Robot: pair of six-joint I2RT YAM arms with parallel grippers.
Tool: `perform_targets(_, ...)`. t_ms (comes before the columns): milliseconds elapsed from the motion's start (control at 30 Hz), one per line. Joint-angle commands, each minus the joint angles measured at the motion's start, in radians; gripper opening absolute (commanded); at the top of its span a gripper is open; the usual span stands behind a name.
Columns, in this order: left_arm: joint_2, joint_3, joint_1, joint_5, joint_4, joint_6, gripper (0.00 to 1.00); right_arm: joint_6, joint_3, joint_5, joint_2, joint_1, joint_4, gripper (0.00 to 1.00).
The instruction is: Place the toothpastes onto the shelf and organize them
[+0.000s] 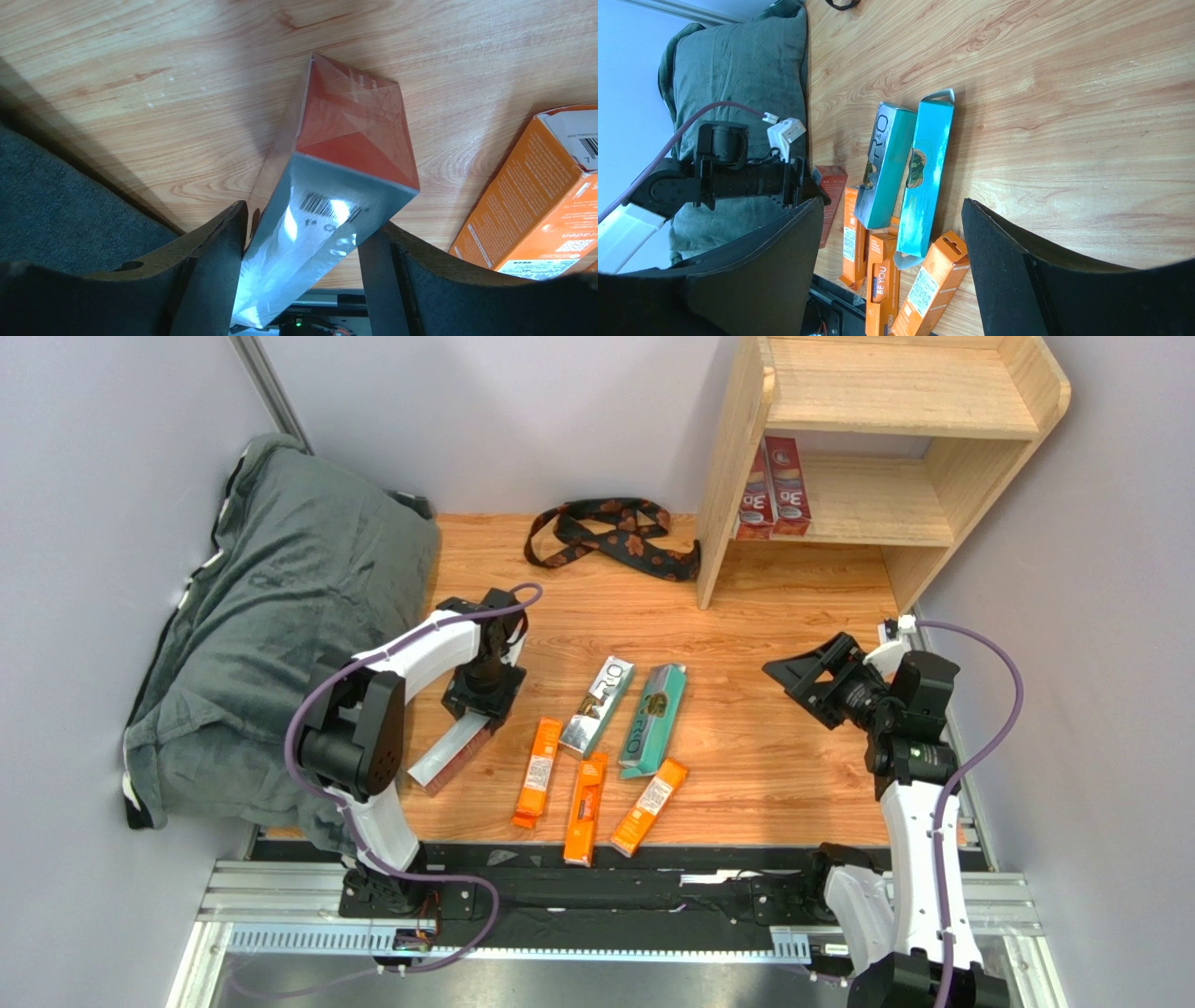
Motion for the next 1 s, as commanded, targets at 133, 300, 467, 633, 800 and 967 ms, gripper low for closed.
perform_targets(133, 0.049, 0.040, -0.044, 0.001, -0.037, -0.007, 0.48, -0.005, -0.008, -0.047, -0.049, 0.011, -0.027, 0.77)
perform_targets(300, -0.012, 0.077, -0.049, 0.006, -0.045, -0.014, 0.43, 0.010, 0.012, -0.039, -0.052, 0.071, -0.027, 0.77)
perform_targets(467, -0.115, 0.244, -0.047, 0.114, -0.091, -0.032, 0.43, 0.024, 0.056, 0.023, -0.047, 0.197, -0.044, 0.77)
perform_targets(633, -0.241, 0.364, -0.047, 0.341, -0.059, -0.136, 0.42, 0.093, 0.083, 0.108, -0.062, 0.333, 0.020, 0.77)
perform_targets(800, -0.407, 0.294, -0.046, 0.567, 0.248, -0.431, 0.41, 0.226, 0.046, 0.250, -0.137, 0.525, 0.163, 0.77)
perform_targets(967, -0.557, 0.073, -0.043, 0.684, 0.667, -0.797, 0.42, 0.274, 0.023, 0.390, -0.142, 0.759, 0.328, 0.78)
